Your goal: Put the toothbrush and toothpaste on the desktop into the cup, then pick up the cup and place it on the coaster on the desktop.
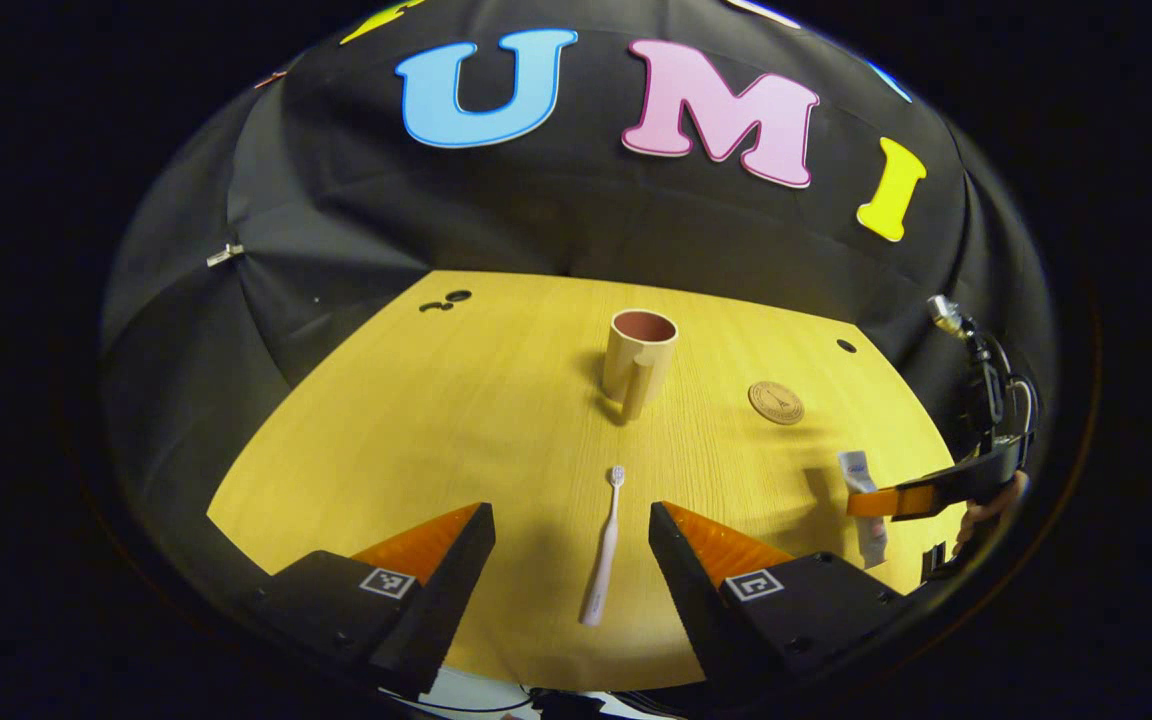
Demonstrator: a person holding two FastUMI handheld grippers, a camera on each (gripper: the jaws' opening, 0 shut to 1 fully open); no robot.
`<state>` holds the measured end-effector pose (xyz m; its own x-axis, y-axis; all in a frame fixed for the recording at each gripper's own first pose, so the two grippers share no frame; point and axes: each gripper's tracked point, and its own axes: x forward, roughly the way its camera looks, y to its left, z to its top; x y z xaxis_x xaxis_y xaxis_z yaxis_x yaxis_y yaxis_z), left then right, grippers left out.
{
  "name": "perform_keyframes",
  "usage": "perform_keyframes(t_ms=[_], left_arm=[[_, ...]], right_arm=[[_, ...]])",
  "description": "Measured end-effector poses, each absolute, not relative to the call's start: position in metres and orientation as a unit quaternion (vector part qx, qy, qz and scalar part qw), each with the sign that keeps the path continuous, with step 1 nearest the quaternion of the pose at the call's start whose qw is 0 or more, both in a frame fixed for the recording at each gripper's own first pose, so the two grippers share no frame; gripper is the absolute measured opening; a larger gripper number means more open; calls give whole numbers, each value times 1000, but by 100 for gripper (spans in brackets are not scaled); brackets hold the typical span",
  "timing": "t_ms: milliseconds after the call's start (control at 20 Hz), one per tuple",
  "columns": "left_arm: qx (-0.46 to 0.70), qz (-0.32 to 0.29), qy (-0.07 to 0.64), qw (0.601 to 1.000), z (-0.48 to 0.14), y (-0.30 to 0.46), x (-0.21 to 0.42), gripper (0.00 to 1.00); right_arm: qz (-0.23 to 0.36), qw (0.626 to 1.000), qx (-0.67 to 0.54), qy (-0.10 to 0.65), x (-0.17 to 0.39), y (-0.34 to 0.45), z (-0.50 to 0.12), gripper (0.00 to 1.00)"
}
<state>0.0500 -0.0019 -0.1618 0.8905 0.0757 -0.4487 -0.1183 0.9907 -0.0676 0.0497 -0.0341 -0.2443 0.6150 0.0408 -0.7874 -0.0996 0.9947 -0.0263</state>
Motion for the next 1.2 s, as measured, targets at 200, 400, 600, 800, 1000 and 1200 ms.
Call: perform_keyframes(t_ms=[200, 400, 600, 800, 1000, 1200], left_arm=[[-24, 44, 263, 963, -188, -13, 69, 97], [5, 24, 296, 955, -217, -25, 79, 95], [12, 18, 321, 947, -237, -33, 89, 84], [0, 18, 351, 936, -257, -31, 93, 83], [1, 13, 376, 926, -276, -30, 89, 79], [6, 2, 375, 927, -274, -33, 91, 75]], right_arm=[[50, 902, -13, 428, 54, -38, -228, 27], [59, 908, -12, 415, 55, -45, -218, 24], [63, 911, -3, 408, 52, -48, -213, 27], [68, 909, 0, 412, 48, -48, -217, 27], [64, 912, -4, 404, 50, -52, -219, 27], [65, 911, -5, 406, 49, -52, -221, 27]])
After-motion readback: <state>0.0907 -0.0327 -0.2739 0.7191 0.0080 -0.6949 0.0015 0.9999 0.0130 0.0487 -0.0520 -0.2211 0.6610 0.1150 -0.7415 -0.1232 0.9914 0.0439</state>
